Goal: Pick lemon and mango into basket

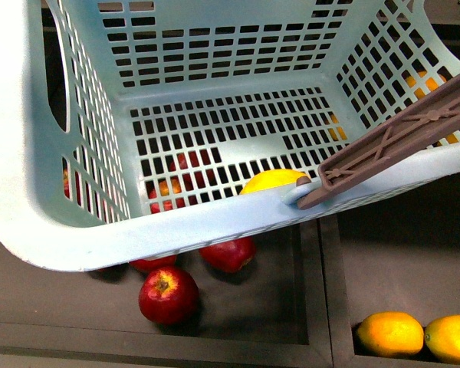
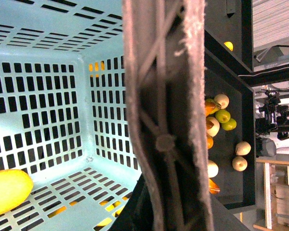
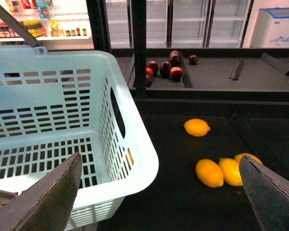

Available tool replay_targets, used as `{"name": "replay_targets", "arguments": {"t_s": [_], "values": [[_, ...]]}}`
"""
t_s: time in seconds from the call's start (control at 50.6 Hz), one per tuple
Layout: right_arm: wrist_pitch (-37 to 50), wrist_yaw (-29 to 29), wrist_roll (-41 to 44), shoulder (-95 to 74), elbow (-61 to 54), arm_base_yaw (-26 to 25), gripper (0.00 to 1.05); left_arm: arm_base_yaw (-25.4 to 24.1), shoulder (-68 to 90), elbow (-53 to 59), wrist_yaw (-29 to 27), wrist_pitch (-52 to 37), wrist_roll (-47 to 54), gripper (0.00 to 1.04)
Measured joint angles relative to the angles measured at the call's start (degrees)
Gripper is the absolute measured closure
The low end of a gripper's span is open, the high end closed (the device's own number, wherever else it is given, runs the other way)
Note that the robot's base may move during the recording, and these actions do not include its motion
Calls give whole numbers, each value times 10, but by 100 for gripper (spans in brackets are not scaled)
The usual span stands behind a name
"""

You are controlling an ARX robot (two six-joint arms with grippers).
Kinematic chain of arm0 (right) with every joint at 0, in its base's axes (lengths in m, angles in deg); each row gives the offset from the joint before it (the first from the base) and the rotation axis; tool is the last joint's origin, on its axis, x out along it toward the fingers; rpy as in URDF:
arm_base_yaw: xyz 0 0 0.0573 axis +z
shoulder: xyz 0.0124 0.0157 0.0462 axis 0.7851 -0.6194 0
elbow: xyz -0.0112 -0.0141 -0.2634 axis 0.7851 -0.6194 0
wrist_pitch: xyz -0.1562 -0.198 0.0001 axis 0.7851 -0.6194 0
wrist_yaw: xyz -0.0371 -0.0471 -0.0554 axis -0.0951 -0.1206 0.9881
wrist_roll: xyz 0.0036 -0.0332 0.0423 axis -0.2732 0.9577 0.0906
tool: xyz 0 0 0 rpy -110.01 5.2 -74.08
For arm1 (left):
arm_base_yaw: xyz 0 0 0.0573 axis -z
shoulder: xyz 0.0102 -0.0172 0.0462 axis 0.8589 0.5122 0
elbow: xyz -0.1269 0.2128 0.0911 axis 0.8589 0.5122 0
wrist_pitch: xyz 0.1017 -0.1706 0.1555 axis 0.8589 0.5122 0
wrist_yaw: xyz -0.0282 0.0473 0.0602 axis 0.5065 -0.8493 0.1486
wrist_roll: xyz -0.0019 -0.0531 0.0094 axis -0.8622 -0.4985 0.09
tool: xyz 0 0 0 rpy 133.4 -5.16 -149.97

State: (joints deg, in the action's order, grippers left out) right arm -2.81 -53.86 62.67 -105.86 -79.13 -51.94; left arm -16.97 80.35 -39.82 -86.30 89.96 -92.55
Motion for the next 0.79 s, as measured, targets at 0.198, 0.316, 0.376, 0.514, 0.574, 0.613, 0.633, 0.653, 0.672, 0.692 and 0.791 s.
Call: {"name": "replay_targets", "arguments": {"t_s": [0.198, 0.316, 0.376, 0.514, 0.574, 0.613, 0.633, 0.653, 0.672, 0.692, 0.791], "values": [[0, 0, 0, 0, 0, 0, 9, 0, 0, 0, 0, 0, 0, 100], [0, 0, 0, 0, 0, 0, 9, 0, 0, 0, 0, 0, 0, 100], [0, 0, 0, 0, 0, 0, 9, 0, 0, 0, 0, 0, 0, 100], [0, 0, 0, 0, 0, 0, 9, 0, 0, 0, 0, 0, 0, 100], [0, 1, 0, 0, 0, 0, 9, 2, 0, 0, 0, 0, 0, 100], [0, 1, 0, 0, 0, 0, 9, 4, 0, 0, 3, 0, 0, 100], [0, 1, 0, 0, 0, 0, 9, 5, 0, 0, 6, 0, 0, 100], [0, 1, 0, 0, 0, 0, 9, 5, 0, 0, 7, 0, -1, 100], [0, 1, 0, 0, 0, 0, 9, 5, 0, 0, 8, 0, -1, 100], [0, 1, 0, 0, 0, 0, 9, 5, 0, 0, 8, 0, -2, 100], [0, 1, 0, 1, 0, 0, 9, 5, 1, -1, 6, 0, -2, 100]]}}
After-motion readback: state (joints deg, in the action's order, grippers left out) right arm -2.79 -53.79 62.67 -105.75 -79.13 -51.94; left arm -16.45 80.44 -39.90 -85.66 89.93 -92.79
